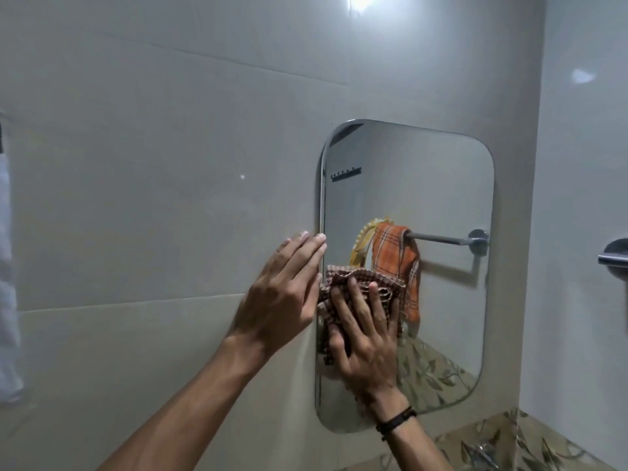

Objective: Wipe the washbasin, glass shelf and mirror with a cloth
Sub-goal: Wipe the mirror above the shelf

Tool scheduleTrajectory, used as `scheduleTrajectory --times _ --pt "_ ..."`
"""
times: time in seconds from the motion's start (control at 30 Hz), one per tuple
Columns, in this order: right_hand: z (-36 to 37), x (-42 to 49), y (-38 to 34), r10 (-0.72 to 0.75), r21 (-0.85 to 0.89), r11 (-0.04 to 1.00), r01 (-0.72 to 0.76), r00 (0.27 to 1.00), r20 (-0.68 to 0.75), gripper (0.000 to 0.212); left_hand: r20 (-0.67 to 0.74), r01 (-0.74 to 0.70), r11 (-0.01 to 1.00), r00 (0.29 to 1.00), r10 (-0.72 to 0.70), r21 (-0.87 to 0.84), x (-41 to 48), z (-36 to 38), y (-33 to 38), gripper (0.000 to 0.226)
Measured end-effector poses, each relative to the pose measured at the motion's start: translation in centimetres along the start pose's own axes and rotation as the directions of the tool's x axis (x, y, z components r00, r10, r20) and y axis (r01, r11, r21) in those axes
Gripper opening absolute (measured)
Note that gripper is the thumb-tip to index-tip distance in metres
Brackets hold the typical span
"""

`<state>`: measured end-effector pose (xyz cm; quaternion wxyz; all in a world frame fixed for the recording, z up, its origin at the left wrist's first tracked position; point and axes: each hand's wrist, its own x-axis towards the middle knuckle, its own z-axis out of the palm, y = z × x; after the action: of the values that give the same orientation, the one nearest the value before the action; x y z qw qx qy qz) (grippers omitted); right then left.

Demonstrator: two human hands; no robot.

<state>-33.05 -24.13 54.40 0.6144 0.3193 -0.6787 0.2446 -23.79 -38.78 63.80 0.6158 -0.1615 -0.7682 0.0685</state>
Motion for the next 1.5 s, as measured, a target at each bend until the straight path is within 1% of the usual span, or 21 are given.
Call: scheduleTrajectory --times 0.17,0.33,0.47,0.5,0.57,0.67,0.7,0.73,0.83,0.9,0.97,1.0,1.03,1.07,1.1,1.17,1.23,1.3,1.33,1.37,1.5 --pt "0.1 4.0 0.8 0.157 0.035 0.987 -0.154 0.985 -0.074 0.055 -0.020 -0.004 1.000 1.000 0.004 0.028 -0.1 0.1 0.1 0.047" --pt "0.5 2.3 0.5 0.056 0.034 0.998 -0.054 0.998 -0.036 0.053 -0.022 -0.009 0.999 1.000 0.010 0.050 -0.1 0.3 0.2 0.048" --pt "-0.6 5.9 1.2 -0.016 -0.041 0.999 0.013 0.997 -0.077 0.057 -0.018 0.013 0.998 1.000 -0.013 0.057 -0.2 0.3 0.3 0.051" --pt "-0.8 7.0 1.4 0.009 -0.033 0.999 -0.012 0.996 -0.088 0.058 -0.009 0.013 0.997 1.000 -0.012 0.070 -0.3 0.2 0.4 0.052" --pt "-1.0 8.7 1.7 0.135 0.034 0.991 -0.132 0.986 -0.101 0.061 0.008 0.004 0.995 1.000 -0.005 0.097 -0.3 0.1 0.4 0.052" --pt "-0.3 7.9 0.5 0.382 0.146 0.920 -0.363 0.914 -0.134 0.069 0.015 0.003 0.994 1.000 -0.004 0.110 -0.1 0.0 0.3 0.053" --pt "-0.1 6.9 -0.3 0.430 0.157 0.899 -0.408 0.890 -0.149 0.069 0.016 0.006 0.995 1.000 -0.008 0.104 0.0 0.0 0.4 0.053" --pt "0.2 5.8 -1.2 0.430 0.150 0.900 -0.409 0.889 -0.157 0.068 0.015 0.009 0.996 1.000 -0.011 0.093 0.0 0.0 0.4 0.053" --pt "0.3 4.2 -2.1 0.256 0.074 0.966 -0.249 0.961 -0.105 0.064 0.009 0.009 0.998 1.000 -0.009 0.067 0.1 0.1 0.5 0.053" --pt "-0.5 5.9 -0.8 0.054 0.013 0.999 -0.053 0.997 -0.046 0.063 0.010 0.014 0.998 1.000 -0.014 0.057 0.0 0.2 0.5 0.055" --pt "-1.4 8.9 1.4 -0.166 -0.029 0.986 0.166 0.986 0.029 0.063 0.020 0.027 0.998 0.999 -0.028 0.053 -0.1 0.2 0.4 0.059" --pt "-1.7 10.4 2.5 -0.225 -0.040 0.973 0.227 0.973 0.046 0.064 0.025 0.032 0.998 0.999 -0.034 0.056 -0.1 0.2 0.4 0.059" --pt "-1.8 11.7 3.5 -0.234 -0.046 0.971 0.235 0.972 0.038 0.064 0.031 0.035 0.997 0.999 -0.037 0.062 -0.1 0.3 0.4 0.059" --pt "-1.8 12.8 4.3 -0.192 -0.043 0.980 0.192 0.981 0.008 0.063 0.034 0.035 0.997 0.999 -0.037 0.072 -0.2 0.3 0.4 0.059" --pt "-1.7 13.4 5.1 -0.103 -0.028 0.994 0.102 0.994 -0.031 0.062 0.038 0.033 0.996 0.999 -0.036 0.082 -0.3 0.4 0.5 0.060" --pt "-1.3 13.4 5.8 0.162 0.035 0.987 -0.159 0.982 -0.093 0.061 0.050 0.025 0.995 0.998 -0.030 0.100 -0.3 0.4 0.4 0.061" --pt "-0.7 12.3 5.3 0.414 0.111 0.909 -0.401 0.899 -0.143 0.060 0.047 0.027 0.994 0.998 -0.033 0.108 -0.4 0.5 0.4 0.061" --pt "-0.1 10.4 3.7 0.533 0.143 0.846 -0.514 0.826 -0.185 0.060 0.040 0.037 0.994 0.998 -0.041 0.099 -0.4 0.5 0.5 0.061" --pt "0.2 9.5 2.6 0.527 0.137 0.850 -0.509 0.828 -0.193 0.060 0.038 0.042 0.994 0.998 -0.046 0.097 -0.4 0.5 0.5 0.061" --pt "0.5 8.6 1.6 0.484 0.111 0.875 -0.471 0.853 -0.196 0.059 0.040 0.043 0.994 0.998 -0.047 0.103 -0.3 0.6 0.5 0.062" --pt "0.1 8.9 1.0 0.206 0.030 0.979 -0.203 0.967 -0.147 0.058 0.070 0.030 0.987 0.997 -0.041 0.157 -0.1 0.6 0.8 0.064"
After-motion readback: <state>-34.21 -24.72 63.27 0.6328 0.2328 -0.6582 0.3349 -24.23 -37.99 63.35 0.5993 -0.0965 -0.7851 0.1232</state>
